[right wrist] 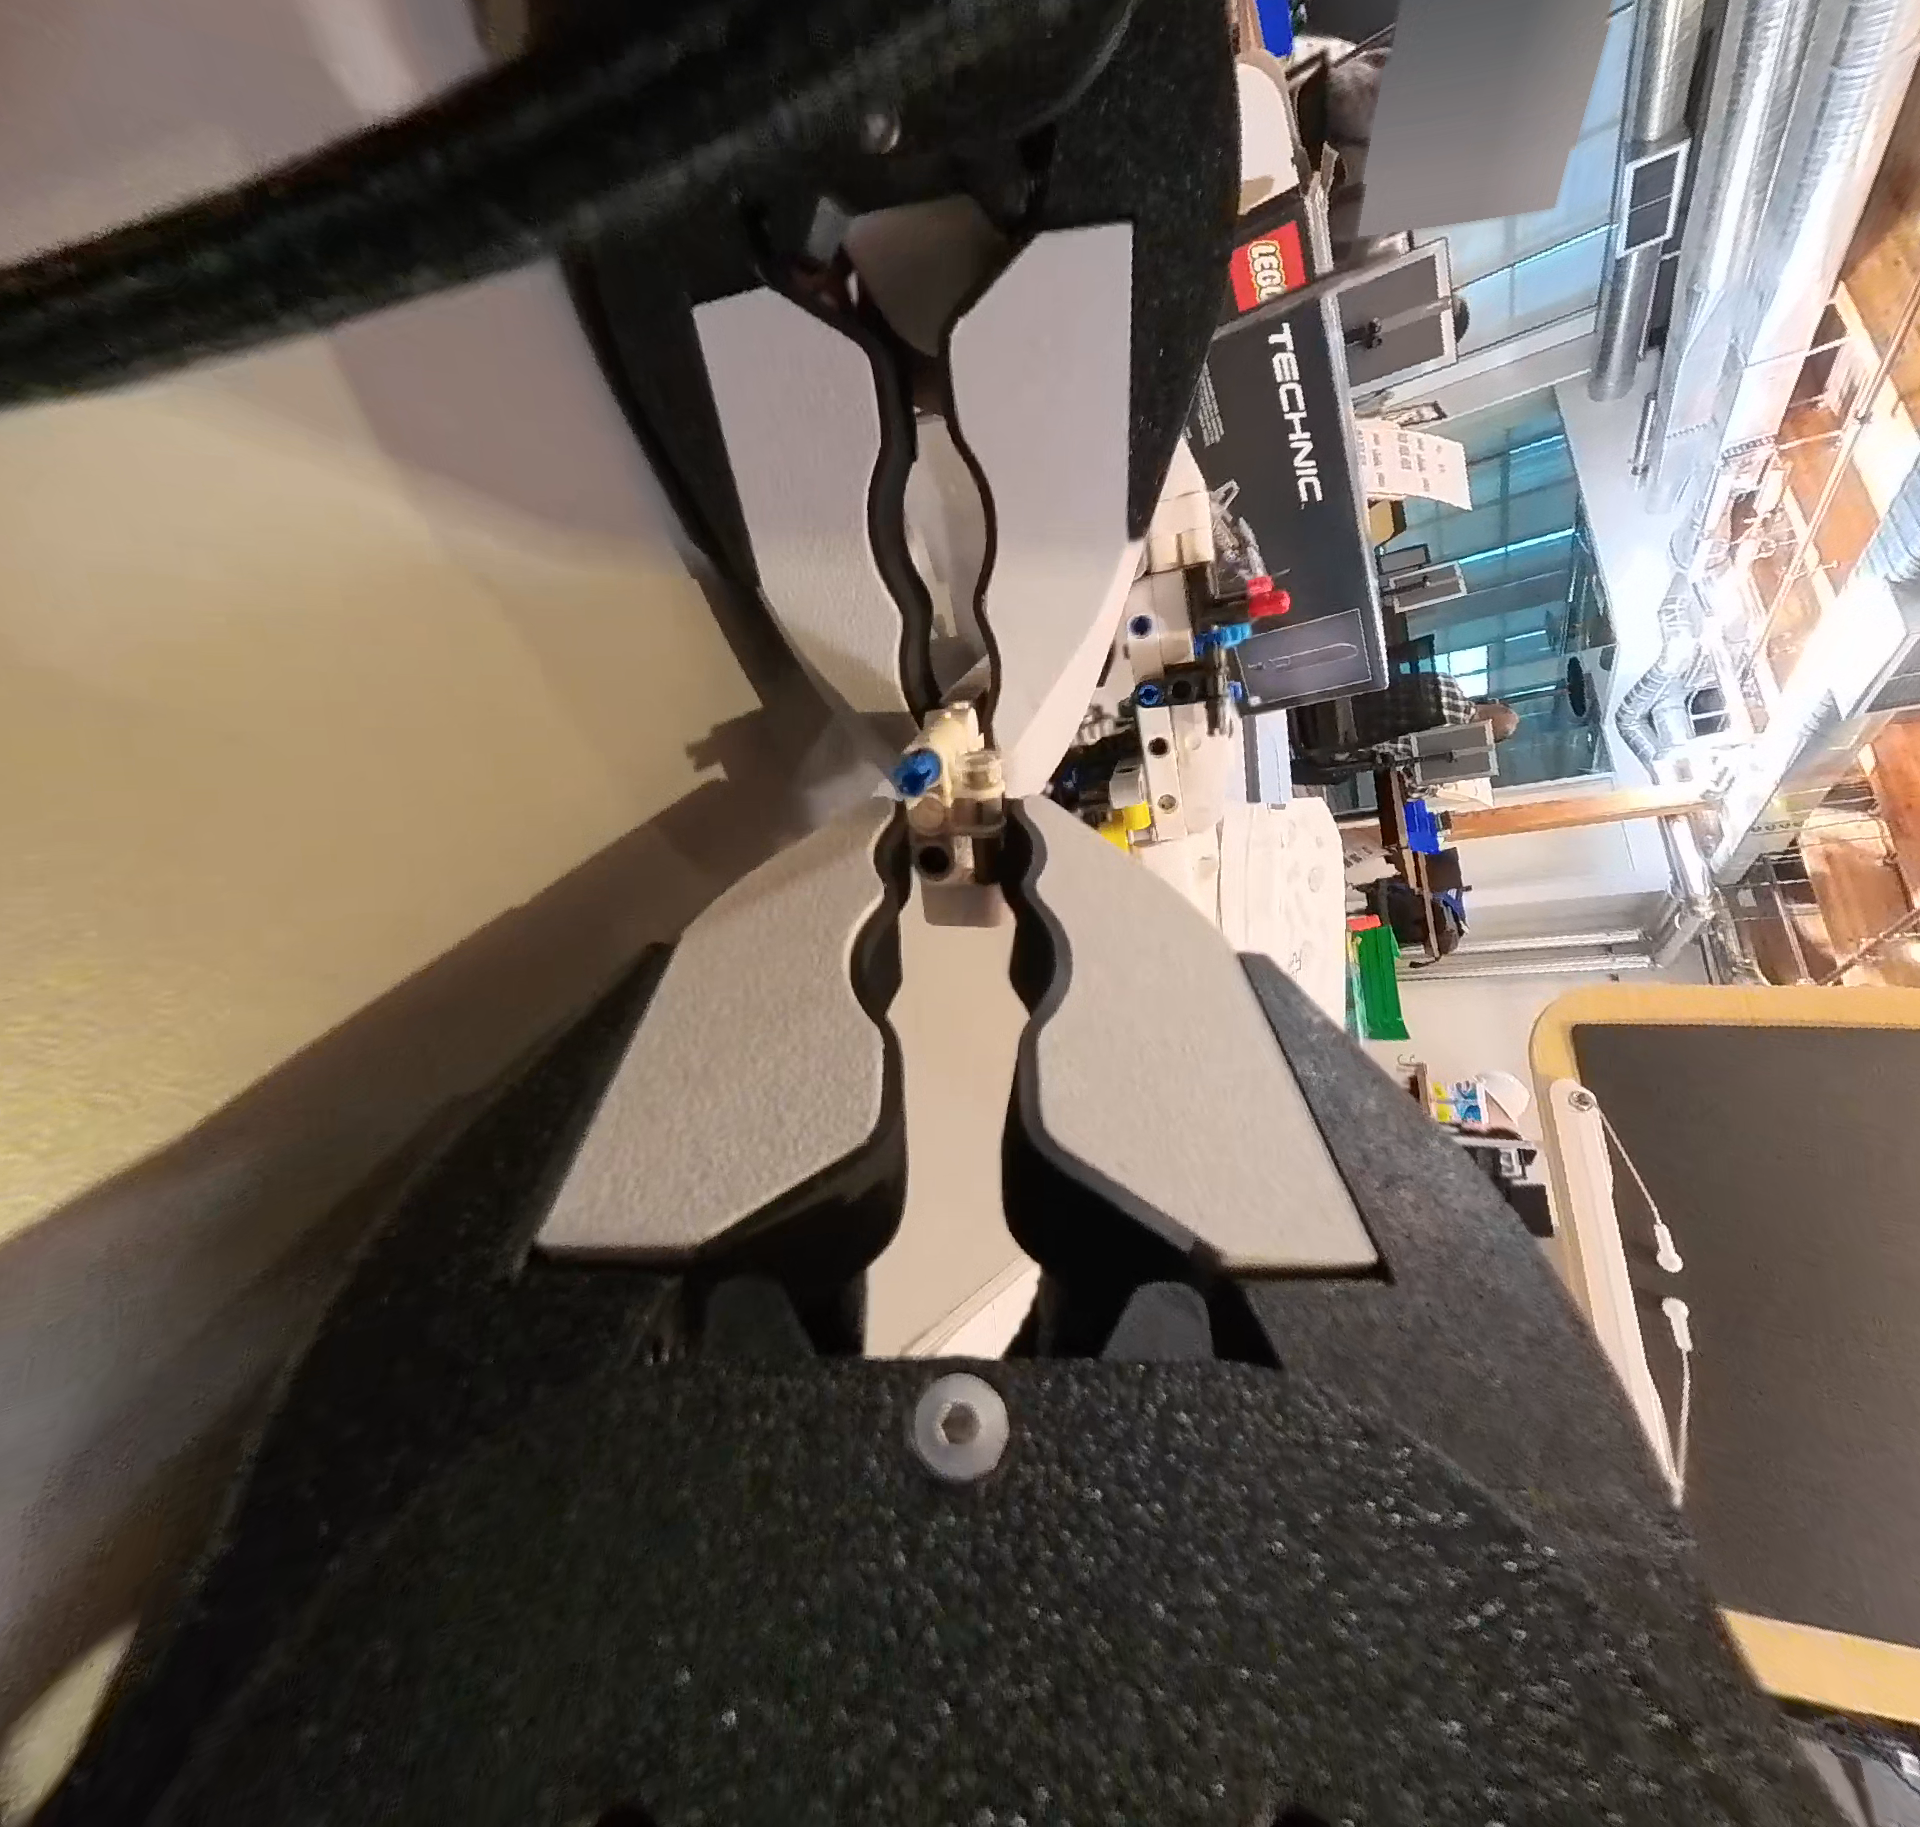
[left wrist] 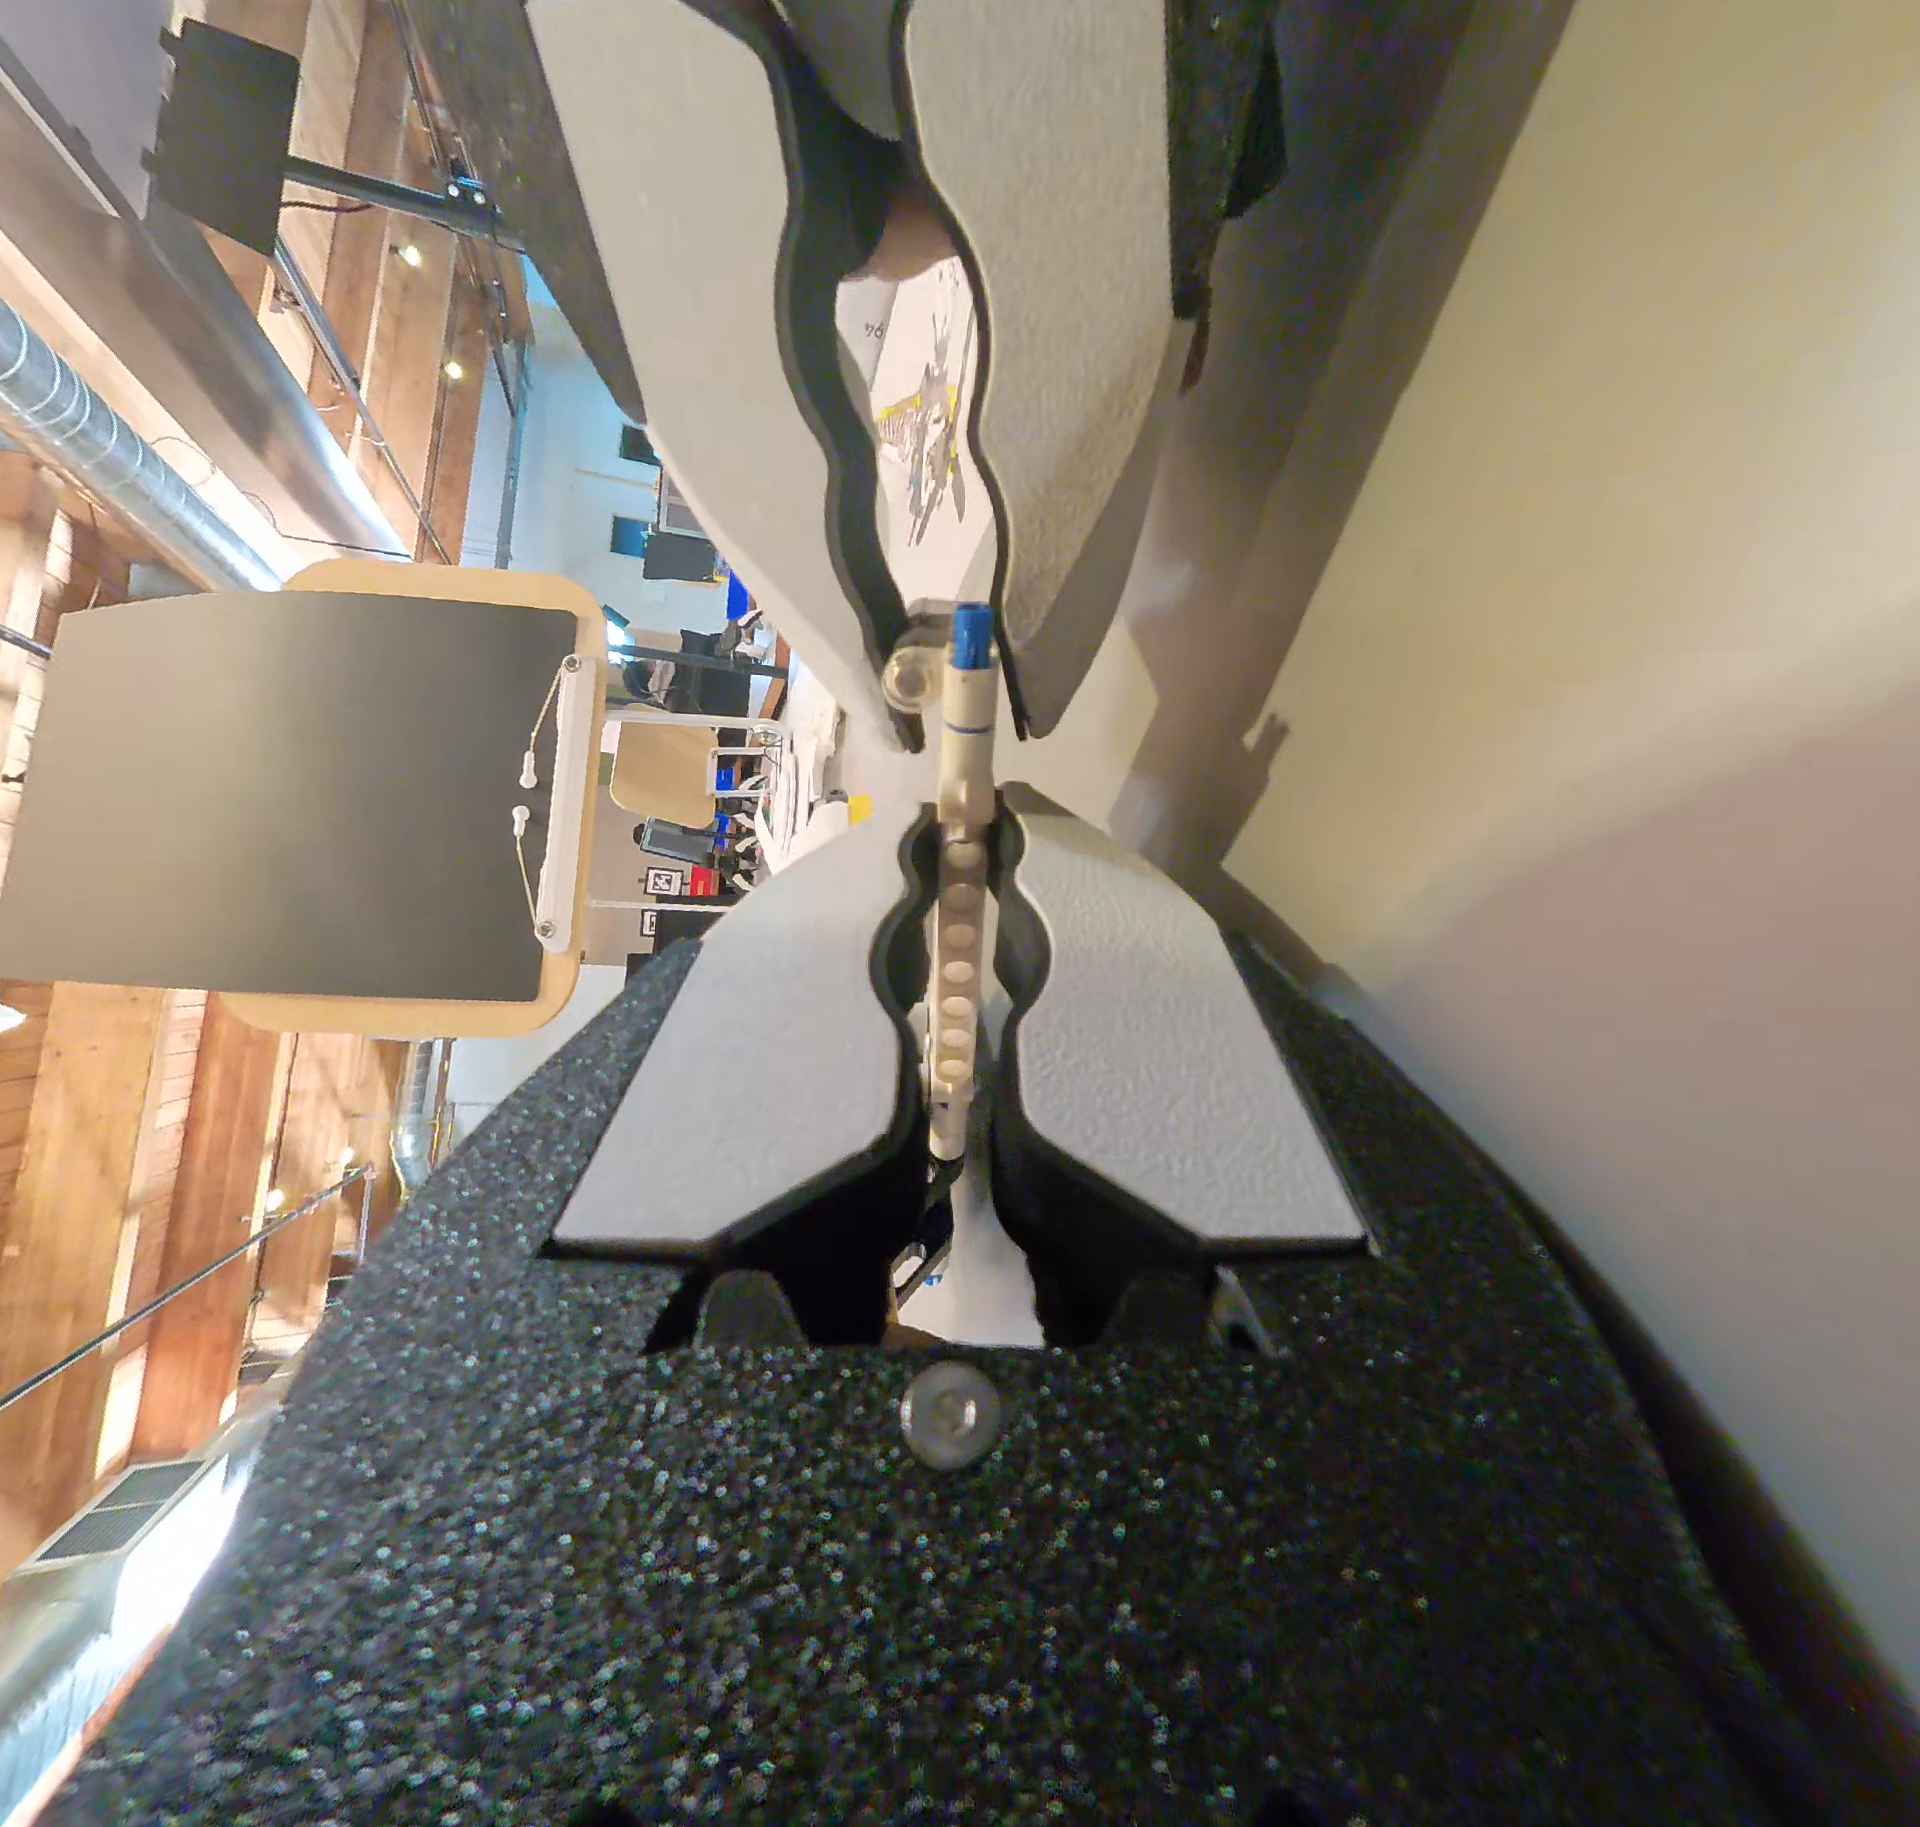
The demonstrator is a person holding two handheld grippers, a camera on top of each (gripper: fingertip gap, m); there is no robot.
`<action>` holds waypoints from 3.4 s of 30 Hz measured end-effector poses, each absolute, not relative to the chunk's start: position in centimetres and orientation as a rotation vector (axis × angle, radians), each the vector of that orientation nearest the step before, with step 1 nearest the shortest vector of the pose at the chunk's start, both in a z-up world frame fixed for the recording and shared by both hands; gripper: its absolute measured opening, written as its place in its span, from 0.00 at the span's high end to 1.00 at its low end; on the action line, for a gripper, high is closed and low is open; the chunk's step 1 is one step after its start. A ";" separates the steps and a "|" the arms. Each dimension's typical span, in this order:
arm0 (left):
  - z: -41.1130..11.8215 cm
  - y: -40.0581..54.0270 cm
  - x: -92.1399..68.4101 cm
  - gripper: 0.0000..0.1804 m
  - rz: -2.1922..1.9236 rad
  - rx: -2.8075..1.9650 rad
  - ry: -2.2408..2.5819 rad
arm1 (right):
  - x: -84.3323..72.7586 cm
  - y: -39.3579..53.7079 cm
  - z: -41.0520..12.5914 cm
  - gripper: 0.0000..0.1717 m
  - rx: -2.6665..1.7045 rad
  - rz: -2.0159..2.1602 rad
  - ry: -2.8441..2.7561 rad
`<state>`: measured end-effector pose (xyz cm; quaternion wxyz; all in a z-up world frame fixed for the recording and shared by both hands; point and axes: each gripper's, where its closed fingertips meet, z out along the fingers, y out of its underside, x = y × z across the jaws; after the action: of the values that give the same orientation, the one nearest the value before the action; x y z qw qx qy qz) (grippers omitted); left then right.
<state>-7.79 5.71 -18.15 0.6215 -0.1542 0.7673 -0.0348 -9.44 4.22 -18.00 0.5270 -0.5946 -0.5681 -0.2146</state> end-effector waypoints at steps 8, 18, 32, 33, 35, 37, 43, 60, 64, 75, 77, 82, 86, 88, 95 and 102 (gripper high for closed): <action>-17.8 5.9 -7.9 0.94 -0.121 -0.378 1.744 | -9.6 3.9 -17.7 0.82 -1.353 -0.479 -1.373; -16.7 5.1 -8.5 0.95 -0.248 -0.359 1.710 | -9.0 4.1 -17.3 0.81 -1.259 -0.443 -1.398; -17.8 4.2 -8.8 0.94 -0.203 -0.274 1.762 | -9.8 4.2 -18.2 0.93 -1.262 -0.516 -1.480; -18.0 4.3 -8.8 0.94 -0.195 -0.270 1.769 | -9.7 4.2 -18.3 0.93 -1.265 -0.541 -1.485; -18.1 4.2 -8.8 0.94 -0.194 -0.267 1.772 | -9.6 4.2 -18.4 0.93 -1.281 -0.558 -1.486; -18.1 4.2 -8.8 0.94 -0.197 -0.265 1.775 | -9.5 4.1 -18.5 0.93 -1.292 -0.568 -1.482; -18.2 4.6 -9.1 0.94 -0.187 -0.278 1.774 | -7.8 4.5 -18.6 0.93 -1.349 -0.651 -1.443; -18.9 6.9 -9.3 0.90 -0.189 -0.398 1.893 | -5.0 4.6 -18.8 0.93 -1.432 -0.624 -1.391; -19.4 6.8 -10.1 0.82 -0.204 -0.407 1.985 | -4.9 4.6 -18.8 0.93 -1.433 -0.633 -1.391; -19.4 7.4 -12.9 0.57 -0.311 -0.832 2.275 | -4.5 4.4 -18.0 0.93 -1.508 -0.481 -1.284; -19.0 8.4 -14.0 0.57 -0.230 -0.858 2.286 | -4.6 4.3 -17.9 0.93 -1.495 -0.509 -1.292; -12.9 5.7 -10.2 0.79 -0.845 -1.202 1.787 | -4.9 4.1 -17.0 0.93 -1.432 -0.628 -1.291; -14.9 4.0 -7.3 0.85 -1.040 -1.419 1.617 | -5.3 3.7 -16.6 0.93 -1.378 -0.675 -1.300; -15.3 3.6 -6.8 0.89 -1.034 -1.407 1.621 | -5.5 3.4 -16.4 0.93 -1.362 -0.684 -1.304; -15.1 1.9 -6.1 0.91 -1.183 -1.418 1.659 | -5.6 2.8 -15.7 0.93 -1.331 -0.697 -1.291; -15.5 1.3 -5.6 0.93 -1.225 -1.424 1.654 | -5.8 2.7 -15.8 0.93 -1.325 -0.691 -1.296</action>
<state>-5.59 1.26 -15.47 0.3139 -0.5402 0.6274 -0.4649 -5.81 2.71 -15.77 0.5496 -0.5597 -0.5472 -0.2919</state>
